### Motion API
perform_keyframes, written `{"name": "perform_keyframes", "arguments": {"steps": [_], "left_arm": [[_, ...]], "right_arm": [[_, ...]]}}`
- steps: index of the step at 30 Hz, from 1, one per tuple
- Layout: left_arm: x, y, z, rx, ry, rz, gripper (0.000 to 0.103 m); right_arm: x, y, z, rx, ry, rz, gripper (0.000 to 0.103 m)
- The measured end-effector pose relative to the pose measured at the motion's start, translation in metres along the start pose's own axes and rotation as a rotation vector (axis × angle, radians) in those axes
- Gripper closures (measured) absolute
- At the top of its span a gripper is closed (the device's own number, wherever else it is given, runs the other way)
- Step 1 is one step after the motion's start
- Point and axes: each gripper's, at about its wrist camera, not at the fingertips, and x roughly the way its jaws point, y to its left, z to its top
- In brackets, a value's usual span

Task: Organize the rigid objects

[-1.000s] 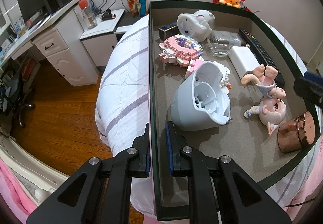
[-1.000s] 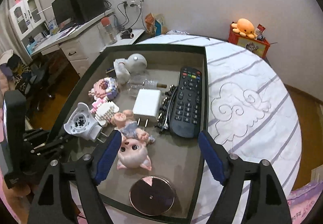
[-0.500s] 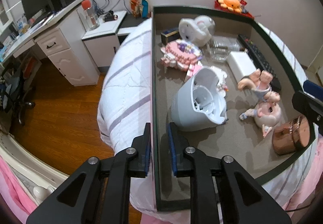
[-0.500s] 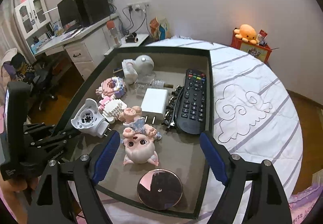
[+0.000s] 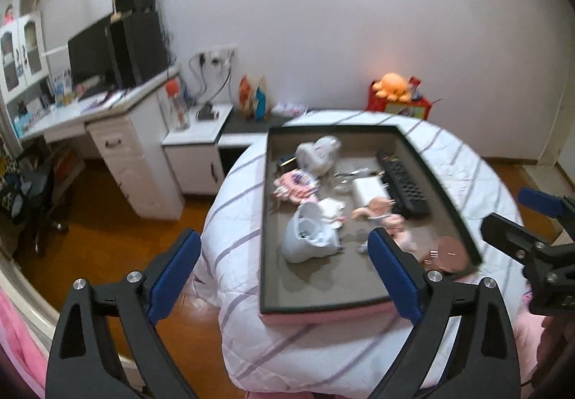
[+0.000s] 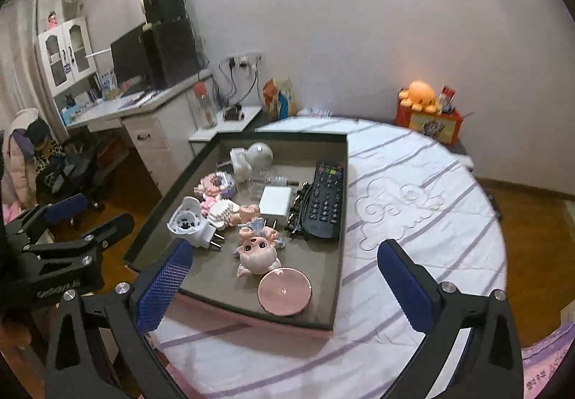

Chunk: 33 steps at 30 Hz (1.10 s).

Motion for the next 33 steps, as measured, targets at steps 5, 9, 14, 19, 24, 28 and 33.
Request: {"name": "perform_keyframes", "arguments": {"steps": [5, 9, 14, 19, 24, 28, 33], "left_arm": [[-0.045, -0.012, 0.0, 0.036, -0.11, 0.0, 0.002], [-0.084, -0.016, -0.002, 0.047, -0.206, 0.007, 0.0], [-0.126, -0.014, -0.006, 0.034, -0.294, 0.002, 0.0], [-0.163, -0.012, -0.019, 0.025, -0.344, 0.02, 0.0], [-0.202, -0.005, -0.035, 0.003, -0.402, 0.026, 0.0], [-0.236, 0.002, -0.046, -0.021, -0.474, 0.032, 0.0], [-0.271, 0.007, -0.057, -0.04, -0.557, 0.05, 0.0]], "right_arm": [[-0.041, 0.009, -0.007, -0.012, -0.102, -0.046, 0.0], [-0.071, 0.016, -0.01, -0.023, -0.172, -0.073, 0.0], [-0.11, 0.026, -0.016, -0.03, -0.265, -0.091, 0.0], [-0.148, 0.044, -0.025, -0.064, -0.337, -0.107, 0.0], [-0.185, 0.064, -0.038, -0.103, -0.41, -0.126, 0.0], [-0.212, 0.076, -0.047, -0.122, -0.475, -0.129, 0.0], [-0.24, 0.085, -0.059, -0.133, -0.555, -0.122, 0.0]]}}
